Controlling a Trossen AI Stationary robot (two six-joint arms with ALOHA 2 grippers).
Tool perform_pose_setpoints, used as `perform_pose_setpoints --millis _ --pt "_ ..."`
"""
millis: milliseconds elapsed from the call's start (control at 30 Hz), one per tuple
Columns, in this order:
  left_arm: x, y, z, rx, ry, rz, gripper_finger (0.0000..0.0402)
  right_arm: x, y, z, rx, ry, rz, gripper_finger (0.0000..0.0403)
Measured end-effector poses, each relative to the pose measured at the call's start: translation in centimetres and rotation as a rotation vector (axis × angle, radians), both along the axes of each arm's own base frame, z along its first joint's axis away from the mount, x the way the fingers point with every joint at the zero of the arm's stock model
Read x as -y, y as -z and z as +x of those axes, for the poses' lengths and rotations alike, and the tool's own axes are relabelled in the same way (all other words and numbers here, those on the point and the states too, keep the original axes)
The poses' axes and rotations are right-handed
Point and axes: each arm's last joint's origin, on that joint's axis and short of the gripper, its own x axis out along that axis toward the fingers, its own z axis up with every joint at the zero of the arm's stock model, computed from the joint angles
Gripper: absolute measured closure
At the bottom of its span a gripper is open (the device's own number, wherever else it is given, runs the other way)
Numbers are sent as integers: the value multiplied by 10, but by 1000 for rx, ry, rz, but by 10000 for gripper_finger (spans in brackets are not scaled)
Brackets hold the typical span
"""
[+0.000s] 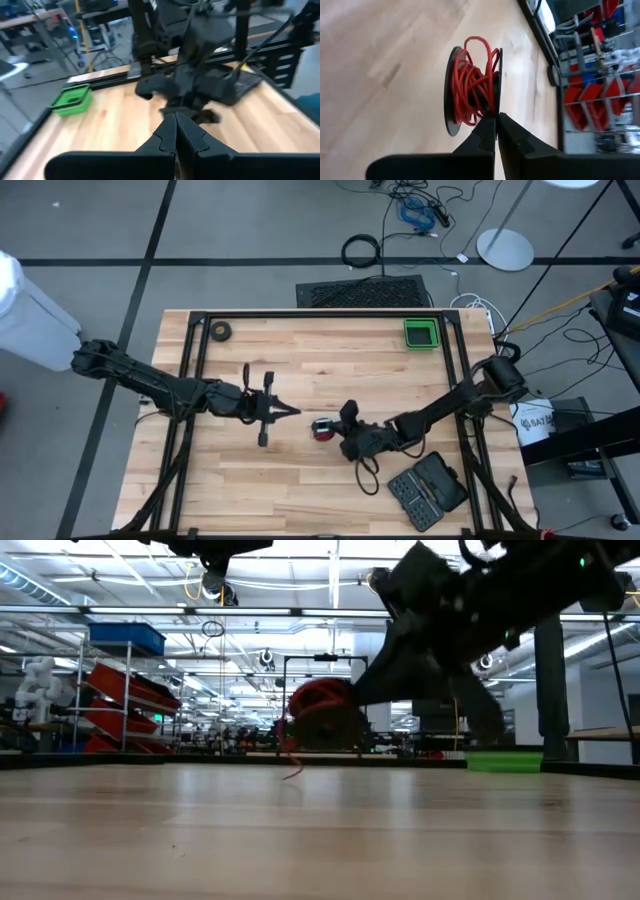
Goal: Coil cords
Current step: Uncoil the red wire from the spool
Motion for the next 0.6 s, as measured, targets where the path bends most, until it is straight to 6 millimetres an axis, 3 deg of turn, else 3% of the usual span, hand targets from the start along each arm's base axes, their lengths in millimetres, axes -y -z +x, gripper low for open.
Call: perform_pose_setpoints --millis 267,433,600 --pt "4 25 17 -81 -4 69 398 5 -5 -5 -20 39 45 403" --pt "8 40 31 -76 5 164 369 4 -6 -5 -29 21 56 403" --pt "11 12 32 57 -72 155 327 7 -23 -10 14 39 102 403"
